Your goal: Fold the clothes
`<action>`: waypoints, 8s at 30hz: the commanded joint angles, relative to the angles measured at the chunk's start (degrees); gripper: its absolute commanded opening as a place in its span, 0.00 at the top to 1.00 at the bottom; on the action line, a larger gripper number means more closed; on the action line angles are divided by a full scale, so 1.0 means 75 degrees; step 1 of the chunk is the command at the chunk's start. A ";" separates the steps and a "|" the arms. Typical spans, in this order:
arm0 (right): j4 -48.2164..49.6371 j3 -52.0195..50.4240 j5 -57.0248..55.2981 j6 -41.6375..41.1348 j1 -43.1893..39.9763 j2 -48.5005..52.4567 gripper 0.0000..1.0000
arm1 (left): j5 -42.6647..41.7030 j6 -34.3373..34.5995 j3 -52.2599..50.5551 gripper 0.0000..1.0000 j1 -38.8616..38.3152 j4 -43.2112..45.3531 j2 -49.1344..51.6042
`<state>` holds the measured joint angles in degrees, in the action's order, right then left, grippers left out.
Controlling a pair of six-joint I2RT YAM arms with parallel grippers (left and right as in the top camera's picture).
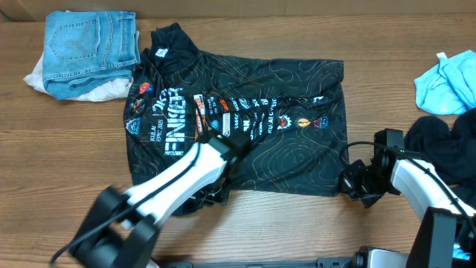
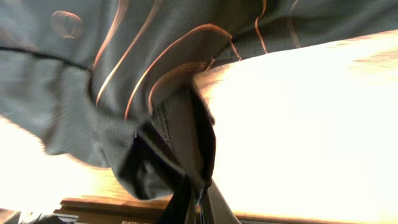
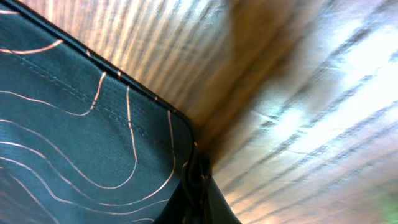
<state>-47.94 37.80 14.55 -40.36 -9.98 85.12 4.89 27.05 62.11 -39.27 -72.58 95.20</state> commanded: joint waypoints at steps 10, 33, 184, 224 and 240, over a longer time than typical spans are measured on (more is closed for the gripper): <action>-0.0810 0.0985 -0.1096 -0.0312 -0.0085 0.0052 0.96 | -0.0595 0.0166 0.0458 0.96 0.0032 -0.1445 -0.2057; -0.1084 0.1361 -0.1413 -0.0393 -0.0108 0.0044 0.96 | 0.0839 -0.2017 0.1582 0.95 0.0058 0.1632 -0.1830; -0.0860 0.1361 -0.1102 -0.0017 -0.0108 0.0044 0.96 | 0.0376 -0.3305 0.1527 0.41 -0.0507 0.3060 0.1871; -0.0863 0.1361 -0.1116 -0.0026 -0.0111 0.0044 0.96 | 0.0227 -0.2422 0.1944 0.96 -0.0525 0.1859 0.0968; -0.1058 0.1373 -0.1131 -0.0017 -0.0688 0.0023 0.96 | 0.0233 -0.1440 0.1935 0.87 -0.0519 0.0082 -0.0935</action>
<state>-55.79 46.85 6.90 -40.60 -14.96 85.30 6.24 13.67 75.70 -42.85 -71.22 88.60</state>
